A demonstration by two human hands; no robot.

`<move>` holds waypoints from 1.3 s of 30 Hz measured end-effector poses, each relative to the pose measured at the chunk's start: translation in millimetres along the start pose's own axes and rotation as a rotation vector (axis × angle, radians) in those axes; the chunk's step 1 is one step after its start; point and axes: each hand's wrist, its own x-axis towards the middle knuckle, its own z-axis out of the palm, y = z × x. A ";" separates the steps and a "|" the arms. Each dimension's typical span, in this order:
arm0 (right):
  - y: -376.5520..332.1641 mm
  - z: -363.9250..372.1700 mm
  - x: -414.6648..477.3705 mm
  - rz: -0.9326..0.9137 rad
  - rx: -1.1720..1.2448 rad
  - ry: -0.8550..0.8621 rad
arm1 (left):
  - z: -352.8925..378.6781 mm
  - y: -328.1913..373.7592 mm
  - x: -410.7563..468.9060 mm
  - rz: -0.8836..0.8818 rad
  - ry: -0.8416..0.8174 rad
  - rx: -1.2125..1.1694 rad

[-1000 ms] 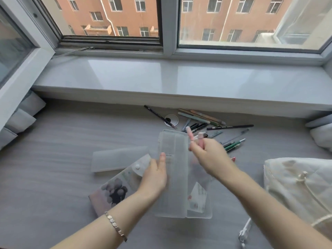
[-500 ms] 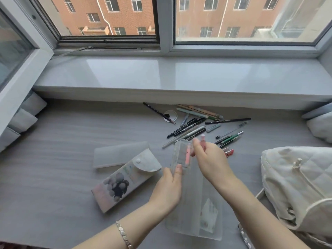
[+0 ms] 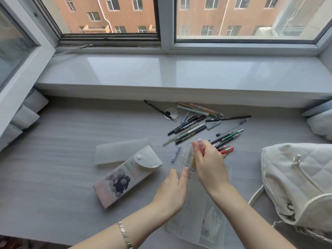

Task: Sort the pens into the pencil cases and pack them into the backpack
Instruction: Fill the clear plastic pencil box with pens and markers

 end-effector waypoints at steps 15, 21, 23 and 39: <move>-3.6 -12.0 9.7 0.143 0.565 -0.025 | -10.0 -2.1 3.4 0.042 -0.042 0.045; 2.2 -8.0 7.1 0.083 0.420 0.001 | -9.4 -2.1 -1.3 0.071 -0.020 0.060; 4.1 -7.5 7.7 0.067 0.392 -0.013 | -8.5 -4.3 -2.2 0.073 -0.014 0.059; 38.2 -0.7 7.2 -0.366 -0.318 0.007 | -13.9 -4.8 8.4 0.106 0.047 0.009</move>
